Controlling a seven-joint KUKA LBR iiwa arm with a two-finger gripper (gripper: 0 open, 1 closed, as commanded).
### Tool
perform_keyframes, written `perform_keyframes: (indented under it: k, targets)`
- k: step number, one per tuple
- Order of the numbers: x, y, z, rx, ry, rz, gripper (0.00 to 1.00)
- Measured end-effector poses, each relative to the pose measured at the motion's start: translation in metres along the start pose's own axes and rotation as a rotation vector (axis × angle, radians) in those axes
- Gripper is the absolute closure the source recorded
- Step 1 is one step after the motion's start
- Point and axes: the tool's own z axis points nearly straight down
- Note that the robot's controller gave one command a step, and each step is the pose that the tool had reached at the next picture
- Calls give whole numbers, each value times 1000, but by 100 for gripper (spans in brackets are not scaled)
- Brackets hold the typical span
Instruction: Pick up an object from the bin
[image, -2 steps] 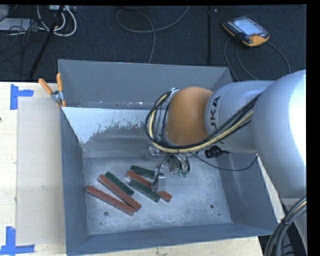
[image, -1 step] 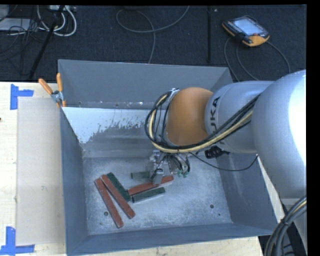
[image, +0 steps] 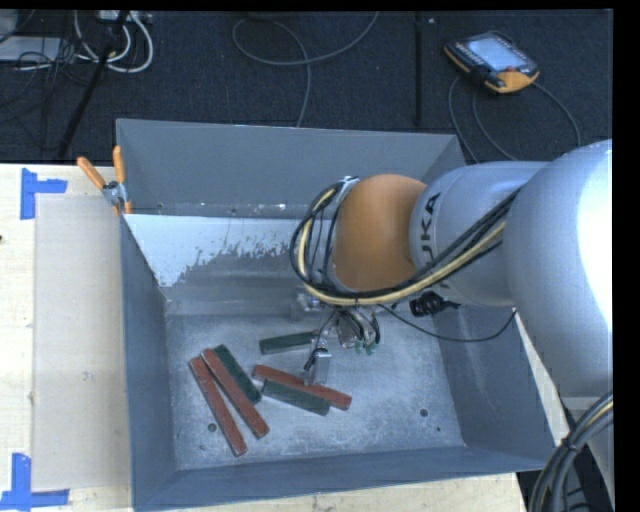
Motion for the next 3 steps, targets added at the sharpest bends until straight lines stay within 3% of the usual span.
perform_keyframes:
  k: [1, 2, 3]
  targets:
    - [0, 0, 0, 0, 0, 1, 100]
    - [0, 0, 0, 0, -1, 1, 100]
    - [-9, 0, -117, 0, 0, 1, 100]
